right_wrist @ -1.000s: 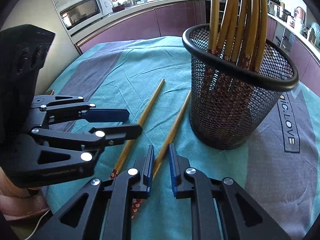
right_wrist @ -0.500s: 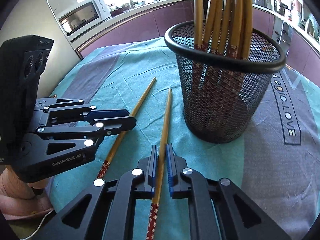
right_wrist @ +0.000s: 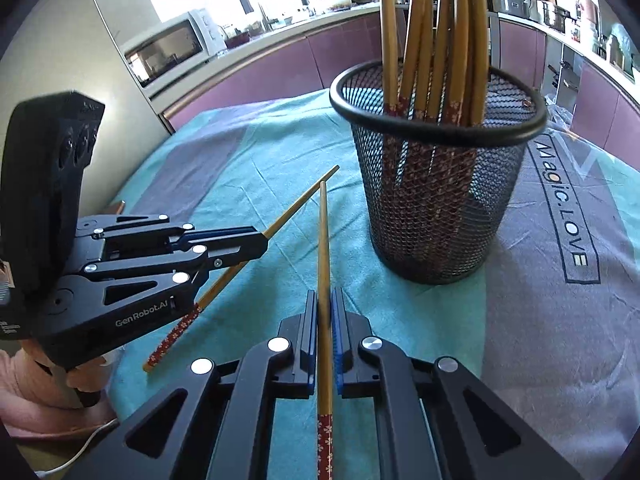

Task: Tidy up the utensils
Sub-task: 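Lift both chopsticks upright toward the mesh cup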

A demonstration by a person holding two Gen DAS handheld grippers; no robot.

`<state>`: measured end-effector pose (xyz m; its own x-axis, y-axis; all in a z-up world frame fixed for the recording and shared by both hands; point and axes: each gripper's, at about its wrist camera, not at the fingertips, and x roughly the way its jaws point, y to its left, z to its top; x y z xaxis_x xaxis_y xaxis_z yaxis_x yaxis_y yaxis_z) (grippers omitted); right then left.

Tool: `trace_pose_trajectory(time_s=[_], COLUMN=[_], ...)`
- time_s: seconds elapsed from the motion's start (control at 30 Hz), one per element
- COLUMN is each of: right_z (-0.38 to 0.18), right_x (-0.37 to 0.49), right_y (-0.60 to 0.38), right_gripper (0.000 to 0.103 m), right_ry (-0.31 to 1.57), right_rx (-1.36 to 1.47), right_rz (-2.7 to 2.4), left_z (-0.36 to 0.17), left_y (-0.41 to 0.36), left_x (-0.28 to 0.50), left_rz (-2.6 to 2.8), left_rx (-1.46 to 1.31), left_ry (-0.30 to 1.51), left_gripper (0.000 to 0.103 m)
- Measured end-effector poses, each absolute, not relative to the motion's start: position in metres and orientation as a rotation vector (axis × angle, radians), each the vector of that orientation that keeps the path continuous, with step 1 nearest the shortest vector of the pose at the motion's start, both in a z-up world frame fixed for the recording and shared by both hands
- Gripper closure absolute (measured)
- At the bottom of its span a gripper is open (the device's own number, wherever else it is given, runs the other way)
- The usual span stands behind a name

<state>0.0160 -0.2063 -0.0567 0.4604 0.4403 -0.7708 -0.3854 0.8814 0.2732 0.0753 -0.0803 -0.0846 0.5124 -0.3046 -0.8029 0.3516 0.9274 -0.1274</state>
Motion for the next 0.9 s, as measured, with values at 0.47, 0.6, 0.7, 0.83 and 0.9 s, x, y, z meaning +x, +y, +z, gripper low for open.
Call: trace_pose_trajectory(time_s=[0.47,0.6,0.7,0.83,0.9], right_z=[-0.015,-0.002,0.007,0.017,0.021], right_x=[-0.012,-0.018,-0.021,-0.021,-0.021], right_y=[-0.222,-0.233,-0.243,-0.252,-0.257], right_gripper=[0.097,0.097,0.097,0.097,0.097], right_ry=[0.837,0.795,0.764,0.73,0.716], right_rx=[0.098,0.122,0.149,0.175,0.183], right_rz=[0.582,0.584,0.585,0.575,0.571], left_z=[-0.047,-0.031,-0.018,-0.004,0.003], left_y=[-0.06,-0.049,-0.044,-0.042,-0.041], left_x=[0.046,0.039,0.034,0.032,0.031], left_rz=[-0.462,-0.5,-0.524,-0.552,-0.566], left_rx=[-0.002,-0.038,-0.058,-0.077,-0.09], left_ry=[0.88,0.855,0.827,0.799,0.785], left_gripper=[0.095,0.095,0.096,0.096,0.096])
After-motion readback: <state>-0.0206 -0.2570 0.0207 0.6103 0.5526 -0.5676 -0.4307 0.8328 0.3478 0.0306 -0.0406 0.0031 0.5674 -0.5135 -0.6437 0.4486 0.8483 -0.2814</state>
